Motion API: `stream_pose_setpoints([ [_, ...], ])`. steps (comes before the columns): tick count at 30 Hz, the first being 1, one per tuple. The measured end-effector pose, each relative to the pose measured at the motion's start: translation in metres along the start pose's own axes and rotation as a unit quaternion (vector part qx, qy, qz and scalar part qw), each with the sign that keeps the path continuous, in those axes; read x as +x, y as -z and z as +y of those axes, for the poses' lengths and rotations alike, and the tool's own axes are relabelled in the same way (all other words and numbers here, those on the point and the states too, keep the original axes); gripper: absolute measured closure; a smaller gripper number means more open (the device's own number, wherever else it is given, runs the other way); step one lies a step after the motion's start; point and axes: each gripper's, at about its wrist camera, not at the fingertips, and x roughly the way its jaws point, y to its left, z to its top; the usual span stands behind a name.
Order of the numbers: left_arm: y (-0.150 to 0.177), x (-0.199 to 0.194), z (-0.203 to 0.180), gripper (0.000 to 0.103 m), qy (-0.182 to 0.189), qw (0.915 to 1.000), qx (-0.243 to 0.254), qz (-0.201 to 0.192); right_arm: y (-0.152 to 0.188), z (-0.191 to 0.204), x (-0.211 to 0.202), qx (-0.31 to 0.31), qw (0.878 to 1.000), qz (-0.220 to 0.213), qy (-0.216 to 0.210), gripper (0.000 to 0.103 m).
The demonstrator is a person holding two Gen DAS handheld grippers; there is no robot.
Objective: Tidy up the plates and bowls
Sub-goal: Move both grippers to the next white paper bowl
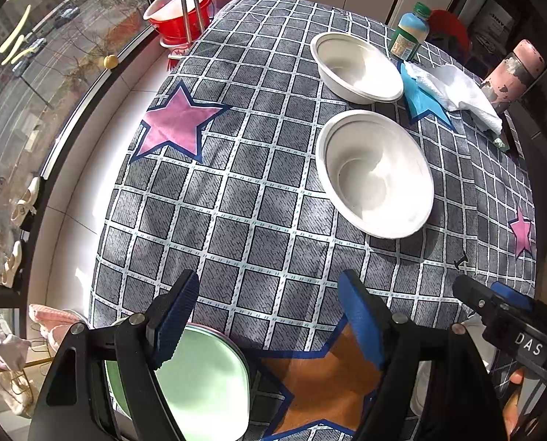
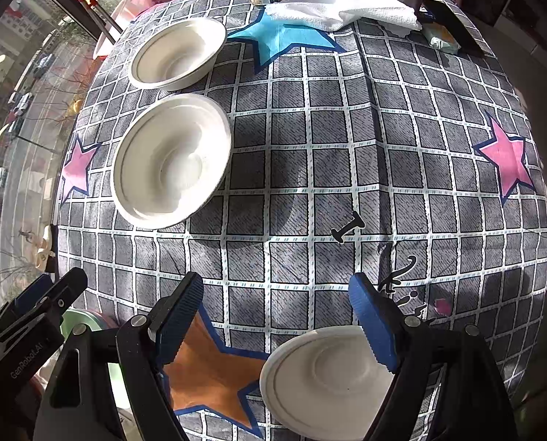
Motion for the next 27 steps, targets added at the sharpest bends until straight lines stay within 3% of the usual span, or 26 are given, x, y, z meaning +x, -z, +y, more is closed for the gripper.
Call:
stream_pose_setpoints([
  [10,-0.012,-0.006,0.012,0.022,-0.004,0.9995,-0.028,-0.012,-0.011,0.020,0.006,-0.029,1.000,0.011,0.002,0.021],
  [17,-0.004,-0.014,0.020,0.022,0.012,0.9976,-0.063,-0.026,-0.010,0.035,0.002,-0.063,0.998,0.003,0.018,0.021],
  [27,0.002,-0.016,0.033,0.022,0.006,0.9956,-0.086,-0.036,-0.009,0.052,0.010,-0.095,0.995,0.014,0.030,0.021],
])
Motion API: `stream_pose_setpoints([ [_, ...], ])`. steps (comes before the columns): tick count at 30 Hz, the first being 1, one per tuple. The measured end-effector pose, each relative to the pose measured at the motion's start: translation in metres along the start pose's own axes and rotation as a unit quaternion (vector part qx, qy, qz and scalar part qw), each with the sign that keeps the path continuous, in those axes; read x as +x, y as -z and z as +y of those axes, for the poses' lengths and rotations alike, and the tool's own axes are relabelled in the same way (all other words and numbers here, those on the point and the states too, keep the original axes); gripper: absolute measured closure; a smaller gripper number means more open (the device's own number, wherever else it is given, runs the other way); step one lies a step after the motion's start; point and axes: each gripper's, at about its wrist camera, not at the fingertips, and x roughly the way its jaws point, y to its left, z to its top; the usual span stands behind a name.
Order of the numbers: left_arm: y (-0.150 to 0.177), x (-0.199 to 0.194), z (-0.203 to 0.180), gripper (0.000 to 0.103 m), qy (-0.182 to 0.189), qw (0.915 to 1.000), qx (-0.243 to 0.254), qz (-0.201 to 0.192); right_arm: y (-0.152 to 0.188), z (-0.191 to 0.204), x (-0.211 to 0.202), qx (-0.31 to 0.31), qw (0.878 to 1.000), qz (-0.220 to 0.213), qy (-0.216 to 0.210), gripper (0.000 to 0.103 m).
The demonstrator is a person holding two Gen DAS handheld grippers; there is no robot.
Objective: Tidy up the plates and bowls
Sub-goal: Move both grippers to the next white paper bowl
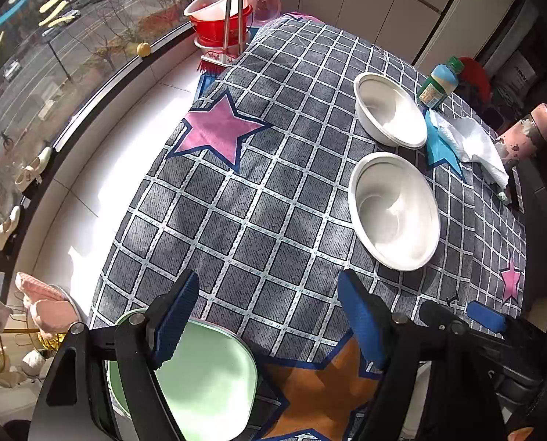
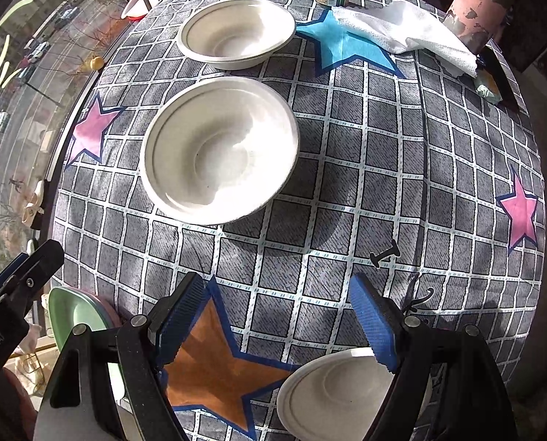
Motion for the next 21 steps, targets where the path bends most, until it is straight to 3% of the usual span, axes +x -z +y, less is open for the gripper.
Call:
stream_pose_setpoints([
  [12,-0.026,0.031,0.000,0.022,-0.021,0.9995,-0.002,0.024,-0.021,-0.010,0.018,0.010,1.000,0.016,-0.015,0.021],
  [21,-0.068,0.058,-0.030,0.022,-0.031,0.9983,0.038,0.031,-0.055,-0.019,0.027,0.032,0.999,-0.006,-0.013,0.021],
])
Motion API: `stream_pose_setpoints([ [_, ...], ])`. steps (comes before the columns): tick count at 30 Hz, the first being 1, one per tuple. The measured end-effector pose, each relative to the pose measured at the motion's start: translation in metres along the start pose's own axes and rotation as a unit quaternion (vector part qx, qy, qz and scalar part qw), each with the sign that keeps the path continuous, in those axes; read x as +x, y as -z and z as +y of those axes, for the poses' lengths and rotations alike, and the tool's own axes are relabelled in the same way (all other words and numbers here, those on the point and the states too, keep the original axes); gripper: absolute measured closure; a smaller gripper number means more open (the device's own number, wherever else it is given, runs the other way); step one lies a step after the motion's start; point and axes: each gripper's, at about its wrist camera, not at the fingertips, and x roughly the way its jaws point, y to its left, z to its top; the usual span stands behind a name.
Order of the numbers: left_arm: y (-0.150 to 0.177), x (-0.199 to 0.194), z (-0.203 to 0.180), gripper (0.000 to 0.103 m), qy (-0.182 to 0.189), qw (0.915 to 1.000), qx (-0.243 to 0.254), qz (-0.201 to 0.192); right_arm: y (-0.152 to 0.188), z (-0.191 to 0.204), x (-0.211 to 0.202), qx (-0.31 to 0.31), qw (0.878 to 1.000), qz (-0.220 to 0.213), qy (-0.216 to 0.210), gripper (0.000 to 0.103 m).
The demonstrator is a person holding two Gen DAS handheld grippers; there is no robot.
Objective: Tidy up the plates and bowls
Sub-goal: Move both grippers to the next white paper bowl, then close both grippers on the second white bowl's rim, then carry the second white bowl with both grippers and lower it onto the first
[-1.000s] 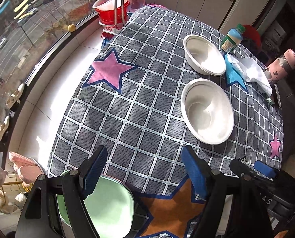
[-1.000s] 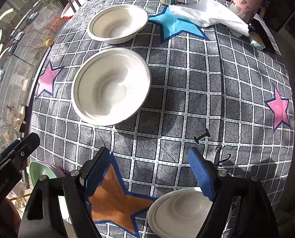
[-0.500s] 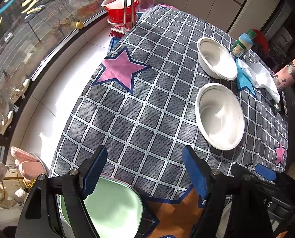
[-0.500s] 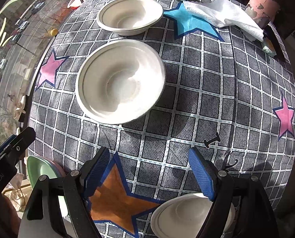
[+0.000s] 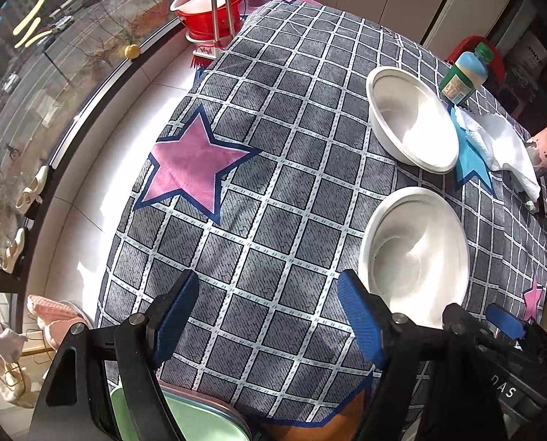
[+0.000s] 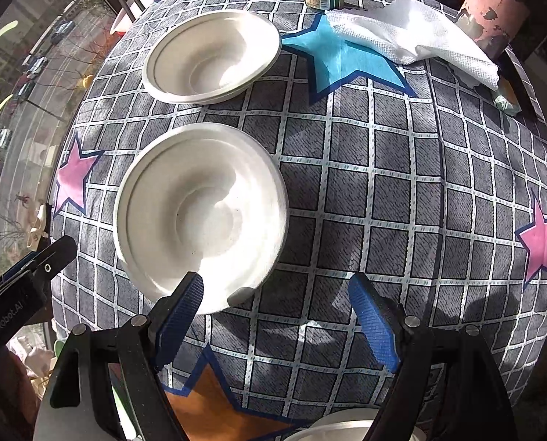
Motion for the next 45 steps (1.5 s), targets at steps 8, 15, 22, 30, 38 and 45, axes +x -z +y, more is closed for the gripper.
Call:
stream_pose_setpoints([
  [8,-0.026,0.034,-0.045,0.022,-0.009,0.9982,0.059,0.006,-0.028,-0.016,0.027,0.023,1.000,0.015,0.010,0.021],
  [15,-0.036,0.067,-0.059,0.022,-0.024,0.9964,0.074,0.035,-0.038,-0.021,0.045,0.013,0.999,0.030,0.004,0.021],
  [22,-0.039,0.076,-0.075,0.044,0.002,0.9947,0.089,0.051,-0.045,-0.014,0.057,0.014,0.998,0.042,-0.046,0.068],
  [30,-0.027,0.076,-0.107,0.061,0.016,0.9900,0.126,0.062,-0.046,-0.021,0.061,0.034,0.994,0.068,-0.082,0.084],
  [38,0.004,0.070,-0.144,0.061,0.033,0.9817,0.172,0.074,-0.012,-0.045,0.049,0.020,0.996,0.069,-0.051,0.084],
  [45,0.039,0.066,-0.185,0.061,0.044,0.9706,0.223,0.080,0.021,-0.080,0.045,0.058,0.994,0.081,-0.037,0.084],
])
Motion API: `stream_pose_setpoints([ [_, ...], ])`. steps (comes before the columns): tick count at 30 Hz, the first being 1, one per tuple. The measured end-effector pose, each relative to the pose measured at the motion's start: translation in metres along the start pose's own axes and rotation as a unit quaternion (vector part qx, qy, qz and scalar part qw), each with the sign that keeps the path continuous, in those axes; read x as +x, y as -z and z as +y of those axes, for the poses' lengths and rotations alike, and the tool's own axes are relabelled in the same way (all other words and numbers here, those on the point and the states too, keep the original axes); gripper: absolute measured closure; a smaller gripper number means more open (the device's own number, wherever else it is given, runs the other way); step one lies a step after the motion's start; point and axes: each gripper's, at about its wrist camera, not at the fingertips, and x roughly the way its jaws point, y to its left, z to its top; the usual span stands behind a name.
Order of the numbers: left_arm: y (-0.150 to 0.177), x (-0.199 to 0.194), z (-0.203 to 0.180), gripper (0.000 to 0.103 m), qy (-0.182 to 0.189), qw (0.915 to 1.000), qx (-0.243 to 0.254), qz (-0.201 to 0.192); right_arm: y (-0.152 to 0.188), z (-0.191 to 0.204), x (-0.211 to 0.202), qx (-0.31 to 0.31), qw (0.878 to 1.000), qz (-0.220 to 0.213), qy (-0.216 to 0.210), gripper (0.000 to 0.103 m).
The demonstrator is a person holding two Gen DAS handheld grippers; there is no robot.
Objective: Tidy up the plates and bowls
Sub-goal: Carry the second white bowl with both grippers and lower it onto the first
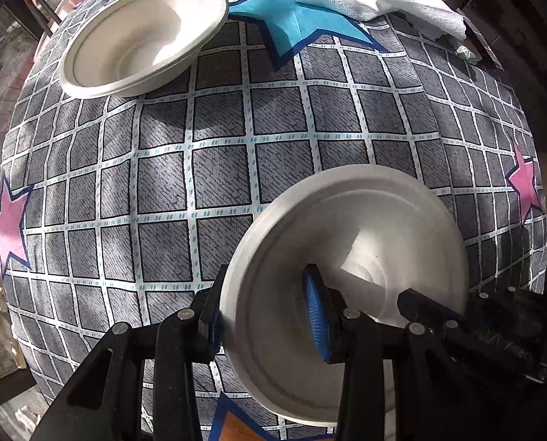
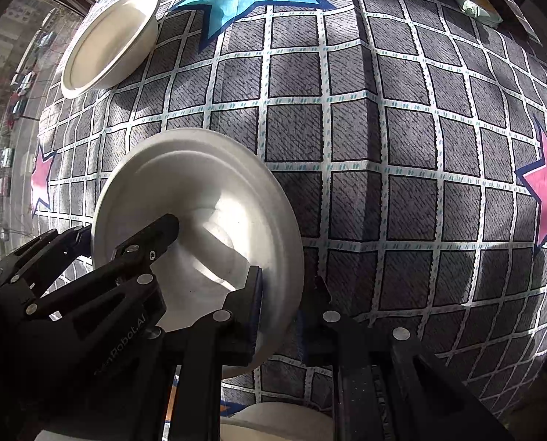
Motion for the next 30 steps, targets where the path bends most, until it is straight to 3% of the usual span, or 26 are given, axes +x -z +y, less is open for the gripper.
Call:
stream_pose_setpoints([
  [10,0.015,0.002,-0.059,0.061,-0.005,0.9991,0.042,-0.003,0.026,-0.040,-0.001,0.051,0.999,0.005,-0.017,0.084],
  [17,0.017,-0.028,-0.090,0.061,-0.004,0.9979,0.058,-0.029,0.039,-0.066,-0.027,0.058,0.998,-0.019,-0.021,0.084],
  [25,0.034,-0.069,-0.099,0.060,-0.003,0.9959,0.072,-0.055,0.061,-0.079,-0.061,0.066,0.997,-0.041,-0.027,0.084],
  [30,0.058,-0.090,-0.071,0.059,0.006,0.9950,0.073,-0.067,0.084,-0.085,-0.085,0.062,0.996,-0.054,-0.030,0.084],
])
